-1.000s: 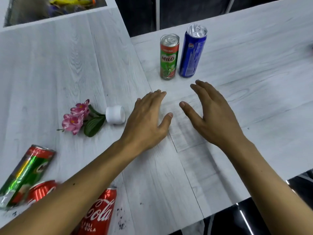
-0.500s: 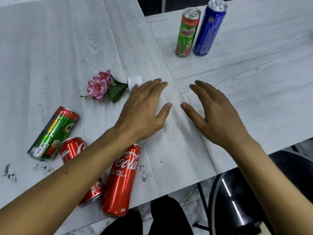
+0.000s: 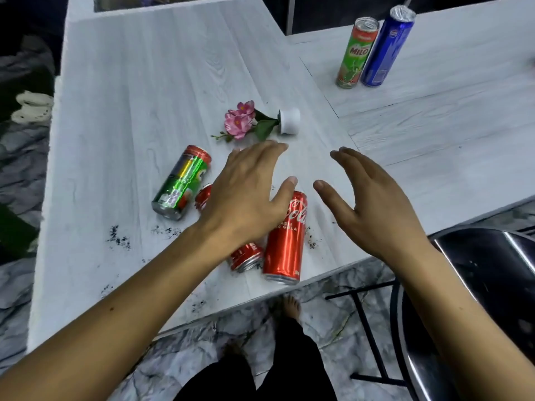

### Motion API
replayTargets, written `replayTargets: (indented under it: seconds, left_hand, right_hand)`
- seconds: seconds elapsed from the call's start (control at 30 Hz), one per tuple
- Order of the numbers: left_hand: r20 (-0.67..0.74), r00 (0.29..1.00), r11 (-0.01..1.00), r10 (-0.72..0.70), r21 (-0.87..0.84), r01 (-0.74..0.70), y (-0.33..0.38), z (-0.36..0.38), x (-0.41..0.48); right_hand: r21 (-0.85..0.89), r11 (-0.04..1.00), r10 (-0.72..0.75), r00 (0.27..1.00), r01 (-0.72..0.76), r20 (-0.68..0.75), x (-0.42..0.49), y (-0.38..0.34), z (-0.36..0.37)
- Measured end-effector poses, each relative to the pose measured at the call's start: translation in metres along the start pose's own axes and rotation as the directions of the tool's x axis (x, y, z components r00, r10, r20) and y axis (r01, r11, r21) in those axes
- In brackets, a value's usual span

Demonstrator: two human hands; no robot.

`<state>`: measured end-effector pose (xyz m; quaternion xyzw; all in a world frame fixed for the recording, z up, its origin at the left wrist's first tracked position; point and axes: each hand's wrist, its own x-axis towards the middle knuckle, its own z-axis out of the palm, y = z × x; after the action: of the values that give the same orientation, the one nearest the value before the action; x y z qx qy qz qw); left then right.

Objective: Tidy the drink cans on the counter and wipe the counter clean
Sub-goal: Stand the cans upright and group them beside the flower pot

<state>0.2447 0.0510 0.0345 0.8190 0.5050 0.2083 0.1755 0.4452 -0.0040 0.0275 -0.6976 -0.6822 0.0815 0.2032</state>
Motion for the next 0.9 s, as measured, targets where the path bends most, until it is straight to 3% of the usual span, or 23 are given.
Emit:
replayTargets:
  seconds: [0.27, 0.47, 0.7, 0.9]
  left_hand:
    - [-0.091, 0.995, 0.999, -0.034, 0.013, 0.036, -0.013, -0.022, -0.037]
    - [-0.182, 0.972, 0.986, -0.146, 0.048, 0.157, -0.021, -0.029, -0.059]
    - [-0.194, 0.934, 0.948, -0.299, 0.057, 0.315, -0.041, -0.027, -0.08]
    - [-0.097, 0.886, 0.884, -0.454, 0.081, 0.461, -0.047, -0.019, -0.087]
  right_hand:
    - [-0.023, 0.998, 0.063, 0.997, -0.064, -0.048, -0.027, -0.046, 0.009]
    - [-0.089, 0.976, 0.197, 0.98, -0.198, -0.023, -0.04, -0.064, 0.019]
    - [-0.105, 0.935, 0.339, 0.941, -0.338, -0.014, -0.047, -0.073, 0.03]
    - [-0.078, 0.886, 0.462, 0.883, -0.457, 0.08, -0.043, -0.071, 0.037]
